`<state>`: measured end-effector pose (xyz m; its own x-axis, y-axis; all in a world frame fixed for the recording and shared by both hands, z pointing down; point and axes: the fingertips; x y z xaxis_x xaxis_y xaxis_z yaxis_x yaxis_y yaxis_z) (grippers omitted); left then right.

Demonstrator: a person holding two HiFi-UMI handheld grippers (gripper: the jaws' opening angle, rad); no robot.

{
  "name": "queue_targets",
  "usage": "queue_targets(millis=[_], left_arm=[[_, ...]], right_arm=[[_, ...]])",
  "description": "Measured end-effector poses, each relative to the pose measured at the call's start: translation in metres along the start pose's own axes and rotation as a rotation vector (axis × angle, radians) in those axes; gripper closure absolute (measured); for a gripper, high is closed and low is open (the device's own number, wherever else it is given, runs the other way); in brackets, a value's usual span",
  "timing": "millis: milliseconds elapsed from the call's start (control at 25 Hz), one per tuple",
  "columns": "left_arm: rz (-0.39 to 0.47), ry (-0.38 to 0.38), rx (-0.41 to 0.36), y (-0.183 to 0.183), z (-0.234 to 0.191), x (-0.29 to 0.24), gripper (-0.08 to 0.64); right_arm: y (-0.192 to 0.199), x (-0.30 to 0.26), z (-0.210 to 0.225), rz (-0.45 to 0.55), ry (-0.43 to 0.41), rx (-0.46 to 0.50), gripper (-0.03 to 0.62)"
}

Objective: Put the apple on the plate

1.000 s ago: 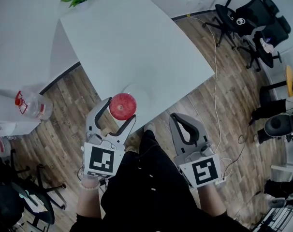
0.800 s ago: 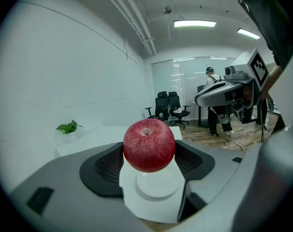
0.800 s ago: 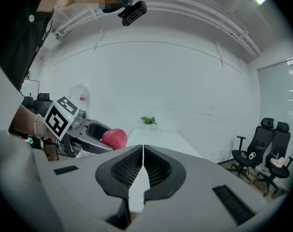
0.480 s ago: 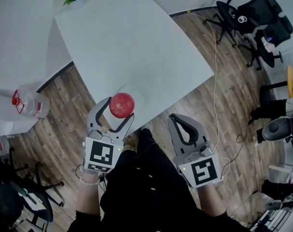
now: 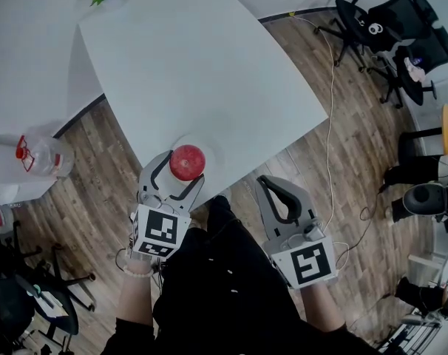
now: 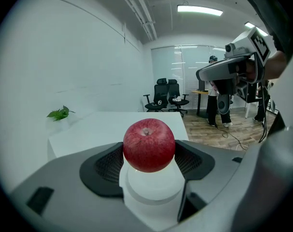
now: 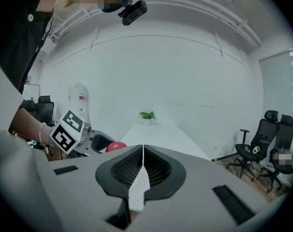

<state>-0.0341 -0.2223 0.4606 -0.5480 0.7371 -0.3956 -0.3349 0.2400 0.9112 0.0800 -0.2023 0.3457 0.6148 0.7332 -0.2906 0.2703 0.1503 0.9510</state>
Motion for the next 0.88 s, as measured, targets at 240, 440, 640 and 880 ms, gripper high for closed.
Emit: queue_targets(millis=[240, 440, 640, 880], left_arm=[[-0.05, 0.015, -0.023, 0.015, 0.009, -0.018, 0.219], [-0.08, 0.029, -0.006, 0.028, 0.009, -0.034, 0.219], [-0.11, 0.048, -0.004, 0.039, 0.015, -0.048, 0.219], [-0.154, 0.059, -0.016, 0.053, 0.016, -0.058, 0.219]], right_arm=[[0.005, -0.005, 0.01, -0.004, -0.015, -0.012, 0.549], [0.012, -0.012, 0.014, -0.017, -0.029, -0.028, 0.549], [0.019, -0.01, 0.02, -0.03, -0.03, -0.044, 0.549], [0.023, -0.013, 0.025, -0.042, -0.03, -0.048, 0.549]])
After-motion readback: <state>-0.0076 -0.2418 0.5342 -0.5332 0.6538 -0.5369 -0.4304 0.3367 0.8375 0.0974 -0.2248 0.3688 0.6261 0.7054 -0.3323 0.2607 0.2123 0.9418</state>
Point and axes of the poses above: the fingertips, and each gripper's own axes: x backward along the fingers, z to its right, y out of its underside, and after that the axes turned 6 degrees about z, right-handed
